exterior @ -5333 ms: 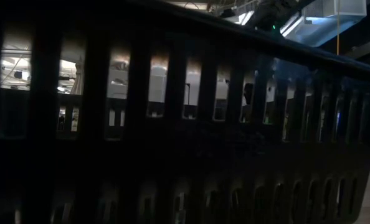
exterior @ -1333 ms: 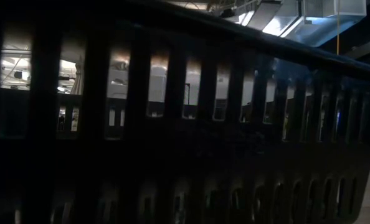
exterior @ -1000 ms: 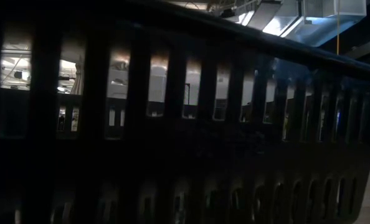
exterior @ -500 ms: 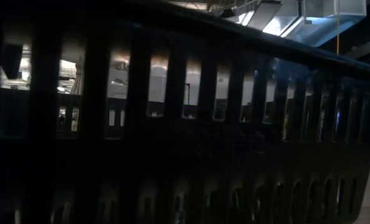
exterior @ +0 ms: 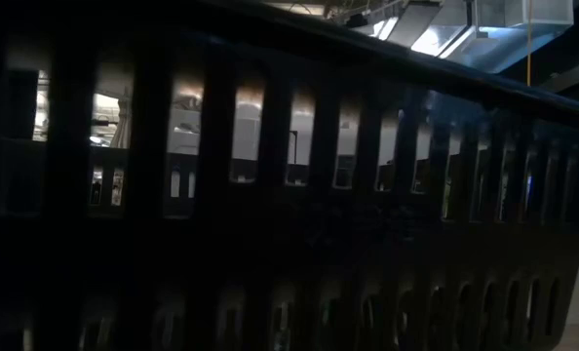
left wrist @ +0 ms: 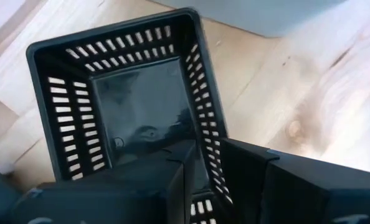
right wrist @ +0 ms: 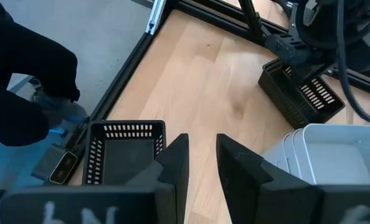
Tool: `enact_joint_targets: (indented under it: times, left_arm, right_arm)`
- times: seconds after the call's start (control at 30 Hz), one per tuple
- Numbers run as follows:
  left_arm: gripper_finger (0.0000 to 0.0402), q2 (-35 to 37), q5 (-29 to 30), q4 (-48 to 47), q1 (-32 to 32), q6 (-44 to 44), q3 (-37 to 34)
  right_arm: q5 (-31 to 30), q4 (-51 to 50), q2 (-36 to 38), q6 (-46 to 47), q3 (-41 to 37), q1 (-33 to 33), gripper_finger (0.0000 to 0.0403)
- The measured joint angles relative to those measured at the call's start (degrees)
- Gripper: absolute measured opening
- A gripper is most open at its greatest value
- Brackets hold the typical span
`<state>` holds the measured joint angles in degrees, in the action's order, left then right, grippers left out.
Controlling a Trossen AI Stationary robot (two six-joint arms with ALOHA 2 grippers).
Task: Stack baskets by color
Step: Stack the top black bin into the bottom left black bin
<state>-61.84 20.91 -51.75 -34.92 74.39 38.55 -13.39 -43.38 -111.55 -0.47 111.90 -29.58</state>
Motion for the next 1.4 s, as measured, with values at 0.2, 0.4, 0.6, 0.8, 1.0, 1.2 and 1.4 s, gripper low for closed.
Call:
enact_joint_targets:
  times: [0.2,0.4,0.6,0.8,1.0,1.2,1.4]
  left_arm:
    - [0.0066,0.0,0.0,4.2,0.0,-0.1,-2.8]
    - [0.0066,0.0,0.0,6.9,0.0,-2.9,-4.6]
    - [0.0066,0.0,0.5,9.0,0.0,-3.0,-5.3]
    - [0.0066,0.0,0.6,9.1,0.0,-5.6,-5.4]
    - [0.0066,0.0,0.4,9.5,0.0,-5.7,-5.4]
    - [0.0066,0.0,-1.0,9.5,0.0,-6.8,-5.4]
    - [0.0066,0.0,-0.7,9.4,0.0,-8.4,-5.4]
  right_arm:
    - [0.0,0.4,0.0,0.0,0.0,0.4,0.0081]
    - [0.0,0.4,0.0,0.0,0.0,0.6,0.0081]
    - [0.0,0.4,0.0,0.0,0.0,0.6,0.0081]
    - [0.0,0.4,0.0,0.0,0.0,0.7,0.0081]
    - [0.0,0.4,0.0,0.0,0.0,1.5,0.0081]
    - [0.0,0.4,0.0,0.0,0.0,2.7,0.0081]
    - [0.0,0.4,0.0,-0.1,0.0,3.5,0.0081]
